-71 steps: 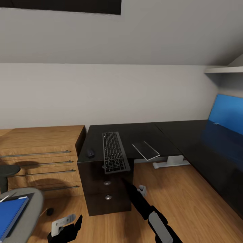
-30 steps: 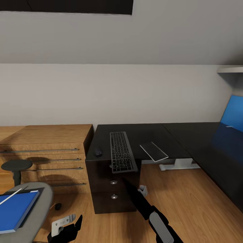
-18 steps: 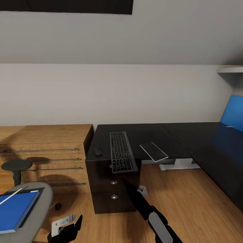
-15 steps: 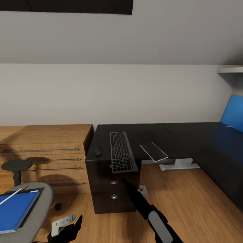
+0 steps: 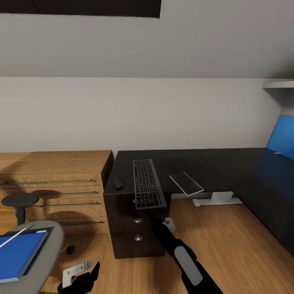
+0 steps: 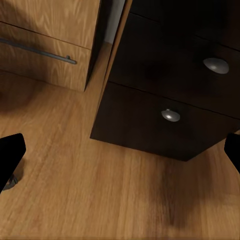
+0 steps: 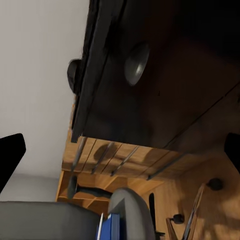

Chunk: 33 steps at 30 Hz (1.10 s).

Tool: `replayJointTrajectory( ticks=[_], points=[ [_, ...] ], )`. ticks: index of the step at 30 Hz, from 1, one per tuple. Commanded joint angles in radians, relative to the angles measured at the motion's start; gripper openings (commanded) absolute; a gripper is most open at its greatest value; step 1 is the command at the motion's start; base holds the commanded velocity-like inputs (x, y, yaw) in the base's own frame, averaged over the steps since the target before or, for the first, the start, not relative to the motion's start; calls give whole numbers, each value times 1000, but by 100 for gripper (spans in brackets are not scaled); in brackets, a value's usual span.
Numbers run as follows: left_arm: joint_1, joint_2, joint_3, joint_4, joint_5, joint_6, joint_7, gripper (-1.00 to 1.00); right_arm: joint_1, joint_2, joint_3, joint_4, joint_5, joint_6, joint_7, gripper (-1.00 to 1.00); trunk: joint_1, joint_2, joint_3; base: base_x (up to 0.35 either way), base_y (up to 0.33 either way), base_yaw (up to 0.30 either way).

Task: In the bedroom, organize the workspace by keeping the computer under the desk, ensuring the monitor is on the desk, placing the keyboard on the desk next to the monitor, placing the mouse on the desk next to the keyboard, moving the folder from the swivel chair onto the desk next to the mouse, stacking the notebook on top of the folder with the pen on top of the notebook, and positioning the swivel chair next to the desk.

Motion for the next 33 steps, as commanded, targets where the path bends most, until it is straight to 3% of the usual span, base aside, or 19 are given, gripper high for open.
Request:
replayJointTrajectory(
  ticks=[1,9,15,25,33],
  points=[
    [0,-1,1,-2,11,6,4,100,-6,3,0,0,-9,4,-9,100,0,0,-1,0,0,0],
    [0,-1,1,-1,10,5,4,100,-53,16,1,0,-10,5,-88,100,0,0,-1,0,0,0],
    [0,-1,1,-1,10,4,4,100,-97,16,0,4,-11,6,-93,100,0,0,-1,0,0,0],
    [0,-1,1,-3,11,1,3,100,-104,16,-7,63,-12,6,-92,100,0,0,-1,105,0,0],
    [0,-1,1,-1,10,2,2,100,-104,16,-38,68,-12,6,-91,100,0,0,-1,30,0,0]
  ],
)
